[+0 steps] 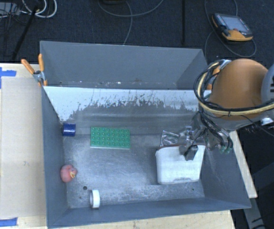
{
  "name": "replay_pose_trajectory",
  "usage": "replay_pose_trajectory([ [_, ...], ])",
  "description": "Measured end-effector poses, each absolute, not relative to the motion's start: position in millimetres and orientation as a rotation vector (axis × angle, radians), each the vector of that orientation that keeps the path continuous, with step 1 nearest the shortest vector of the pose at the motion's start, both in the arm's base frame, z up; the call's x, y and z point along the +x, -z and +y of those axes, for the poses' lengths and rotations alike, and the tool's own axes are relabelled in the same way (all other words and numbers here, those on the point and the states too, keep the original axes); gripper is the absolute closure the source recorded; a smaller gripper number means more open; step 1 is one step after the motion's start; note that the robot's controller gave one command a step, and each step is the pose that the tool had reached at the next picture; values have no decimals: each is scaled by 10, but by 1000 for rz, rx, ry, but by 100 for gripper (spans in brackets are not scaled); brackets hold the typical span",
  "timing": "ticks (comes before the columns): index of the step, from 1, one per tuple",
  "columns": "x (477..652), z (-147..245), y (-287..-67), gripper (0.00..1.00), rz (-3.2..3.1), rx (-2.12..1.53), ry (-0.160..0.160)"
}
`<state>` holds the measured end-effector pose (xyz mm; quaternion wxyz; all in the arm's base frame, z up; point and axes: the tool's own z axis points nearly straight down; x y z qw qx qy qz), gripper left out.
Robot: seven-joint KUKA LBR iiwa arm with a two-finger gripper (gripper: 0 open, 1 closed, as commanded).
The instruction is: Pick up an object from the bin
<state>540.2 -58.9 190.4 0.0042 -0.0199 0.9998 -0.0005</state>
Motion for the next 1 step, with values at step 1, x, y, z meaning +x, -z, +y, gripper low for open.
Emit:
replay_pose_trajectory([
  [1,5648,-662,-2360,100,3133,-88,2],
])
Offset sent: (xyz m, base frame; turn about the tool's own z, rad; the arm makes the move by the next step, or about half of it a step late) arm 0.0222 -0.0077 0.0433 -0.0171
